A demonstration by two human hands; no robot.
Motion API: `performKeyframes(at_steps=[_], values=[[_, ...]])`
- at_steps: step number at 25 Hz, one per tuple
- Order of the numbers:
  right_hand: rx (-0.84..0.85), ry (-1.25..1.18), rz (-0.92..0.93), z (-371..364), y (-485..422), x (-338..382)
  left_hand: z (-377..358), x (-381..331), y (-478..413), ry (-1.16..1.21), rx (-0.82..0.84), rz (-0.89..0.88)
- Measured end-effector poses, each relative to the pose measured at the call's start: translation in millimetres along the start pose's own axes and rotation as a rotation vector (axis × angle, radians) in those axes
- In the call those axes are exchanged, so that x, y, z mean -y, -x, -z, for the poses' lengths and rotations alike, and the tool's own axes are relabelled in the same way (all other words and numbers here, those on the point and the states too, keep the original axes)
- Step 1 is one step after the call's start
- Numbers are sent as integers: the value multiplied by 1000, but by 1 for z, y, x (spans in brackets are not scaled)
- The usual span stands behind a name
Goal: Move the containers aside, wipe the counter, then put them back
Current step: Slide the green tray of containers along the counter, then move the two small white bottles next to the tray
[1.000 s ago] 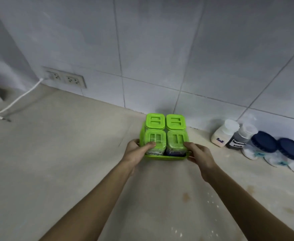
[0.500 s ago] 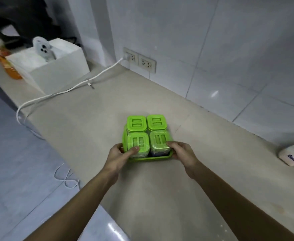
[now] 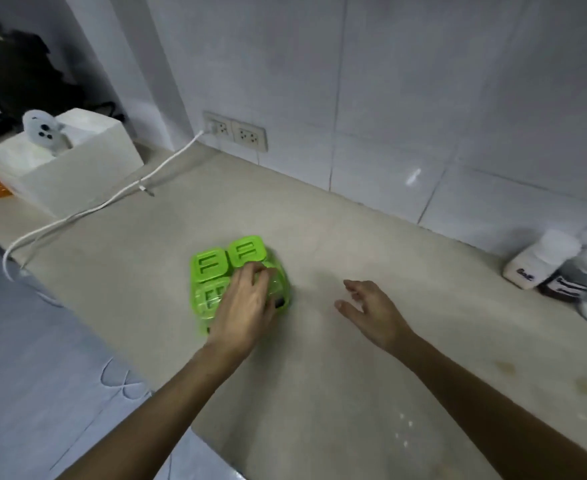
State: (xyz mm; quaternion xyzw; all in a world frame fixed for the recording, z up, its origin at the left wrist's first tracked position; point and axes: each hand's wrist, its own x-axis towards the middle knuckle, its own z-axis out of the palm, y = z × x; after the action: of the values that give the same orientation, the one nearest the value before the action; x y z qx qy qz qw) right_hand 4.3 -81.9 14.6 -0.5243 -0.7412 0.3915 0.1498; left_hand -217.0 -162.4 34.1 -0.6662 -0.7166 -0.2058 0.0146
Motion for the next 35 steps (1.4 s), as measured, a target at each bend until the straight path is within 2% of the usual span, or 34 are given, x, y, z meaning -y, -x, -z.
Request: performKeyframes(at_steps=[3, 5, 9, 11, 15, 20, 25, 30, 35], values=[[-122, 270, -58, 94, 49, -71, -43, -107, -26, 78, 174, -245], [-139, 424, -79, 149, 70, -105, -61, -162, -40, 68, 245, -316], [-351, 554, -169, 257, 105, -174, -93, -274, -85, 77, 323, -469], [-415, 583, -190, 288, 116, -203, -109, -319, -110, 47, 340, -515], [-391, 632, -145, 307, 117, -235, -142, -368, -143, -77, 298, -586], [-325, 652, -91, 303, 70, -235, -173, -379, -181, -57, 390, -488], [-169, 577, -85, 282, 14, -214, -166, -360, -181, -55, 281, -491], [-233, 517, -126, 295, -3, -192, -150, -348, -171, -33, 330, -437], [-242, 577, -34, 263, -5, -153, -107, -263, -153, 89, 266, -257]])
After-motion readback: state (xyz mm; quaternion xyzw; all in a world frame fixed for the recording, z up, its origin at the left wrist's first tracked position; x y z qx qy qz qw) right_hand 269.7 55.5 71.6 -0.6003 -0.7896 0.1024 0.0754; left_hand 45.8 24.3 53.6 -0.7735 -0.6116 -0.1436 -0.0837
